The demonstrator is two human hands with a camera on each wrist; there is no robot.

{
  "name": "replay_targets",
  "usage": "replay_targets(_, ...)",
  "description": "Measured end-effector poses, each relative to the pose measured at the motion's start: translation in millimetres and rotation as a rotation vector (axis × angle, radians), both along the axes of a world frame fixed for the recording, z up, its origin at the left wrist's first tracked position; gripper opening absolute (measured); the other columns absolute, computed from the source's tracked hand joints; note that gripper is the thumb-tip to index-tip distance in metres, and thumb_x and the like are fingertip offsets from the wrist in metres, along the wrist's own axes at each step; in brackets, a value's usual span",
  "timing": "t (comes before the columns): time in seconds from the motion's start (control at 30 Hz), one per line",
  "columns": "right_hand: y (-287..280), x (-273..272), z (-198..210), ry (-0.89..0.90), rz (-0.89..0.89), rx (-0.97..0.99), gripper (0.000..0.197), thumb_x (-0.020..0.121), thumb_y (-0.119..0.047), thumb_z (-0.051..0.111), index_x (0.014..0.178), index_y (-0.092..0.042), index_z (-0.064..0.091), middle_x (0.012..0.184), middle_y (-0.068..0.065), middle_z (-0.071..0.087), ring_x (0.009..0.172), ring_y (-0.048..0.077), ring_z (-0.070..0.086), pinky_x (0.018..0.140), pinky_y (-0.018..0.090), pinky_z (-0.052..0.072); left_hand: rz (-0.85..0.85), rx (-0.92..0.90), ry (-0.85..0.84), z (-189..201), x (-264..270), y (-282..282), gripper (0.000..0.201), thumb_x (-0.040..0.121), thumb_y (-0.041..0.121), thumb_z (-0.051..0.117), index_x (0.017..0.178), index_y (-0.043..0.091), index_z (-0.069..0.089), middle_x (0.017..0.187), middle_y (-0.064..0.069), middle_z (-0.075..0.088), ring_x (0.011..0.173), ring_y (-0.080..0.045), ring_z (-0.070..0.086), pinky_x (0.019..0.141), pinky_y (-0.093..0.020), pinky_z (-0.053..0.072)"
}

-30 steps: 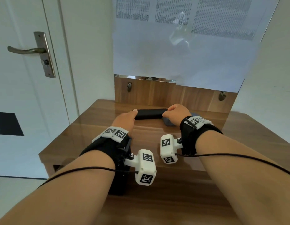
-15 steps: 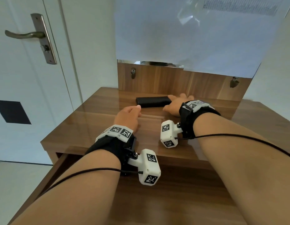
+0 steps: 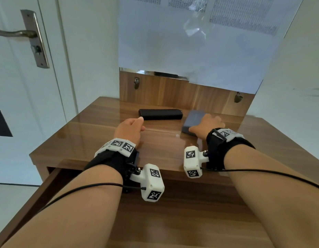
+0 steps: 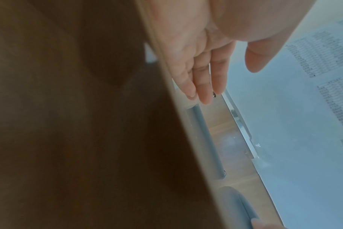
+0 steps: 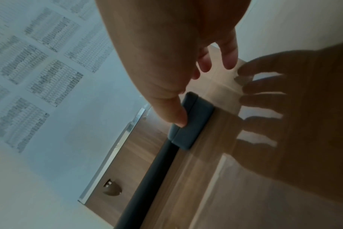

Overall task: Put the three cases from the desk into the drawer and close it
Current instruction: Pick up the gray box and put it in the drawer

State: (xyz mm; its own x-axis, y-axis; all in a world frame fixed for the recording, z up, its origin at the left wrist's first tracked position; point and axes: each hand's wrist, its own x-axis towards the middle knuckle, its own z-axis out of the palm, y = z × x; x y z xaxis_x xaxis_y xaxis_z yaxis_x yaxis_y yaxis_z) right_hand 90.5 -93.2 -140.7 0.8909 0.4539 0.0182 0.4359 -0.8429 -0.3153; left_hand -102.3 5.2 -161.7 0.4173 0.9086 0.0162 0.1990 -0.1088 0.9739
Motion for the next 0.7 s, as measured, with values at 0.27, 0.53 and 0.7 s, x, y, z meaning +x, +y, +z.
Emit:
replay_targets(0.27,12.2,-3.0,11.5,0.103,0.065,0.057,0.091,0.073,-0.059,0.065,0.146,-0.028,0.021,0.145,0.017,0.032,0.122,0.04,0.049,0.098,0.048,0.047,-0.037,-0.021,-0.057,7.4,2.7,-1.0,0.03,0.086,0.045,0.043,0.079,0.026,0.064,0.098,-0.006,0.072,0.098,-0.027,0.065,0.095,-0.048,0.05)
replay_targets(0.53,19.9,1.2,11.9,0.138,-0.063,0.084,0.08,0.074,-0.037,0.067,0.137,-0.007,0.027,0.095,0.008,0.05,0.099,0.031,0.061,0.075,0.036,0.046,-0.046,-0.065,-0.134,6.4,4.0,1.8,0.026,0.084,0.043,0.046,0.076,0.026,0.064,0.086,0.0,0.07,0.099,-0.028,0.066,0.096,-0.048,0.051)
replay_targets(0.7,3.3,-12.2,16.3,0.17,-0.06,0.256,0.076,0.071,-0.036,0.062,0.135,-0.008,0.031,0.081,0.005,0.05,0.093,0.03,0.06,0.088,0.04,0.051,-0.06,-0.071,-0.091,13.7,-1.3,-9.4,0.028,0.084,0.045,0.046,0.077,0.025,0.063,0.094,-0.007,0.069,0.094,-0.032,0.066,0.086,-0.052,0.056)
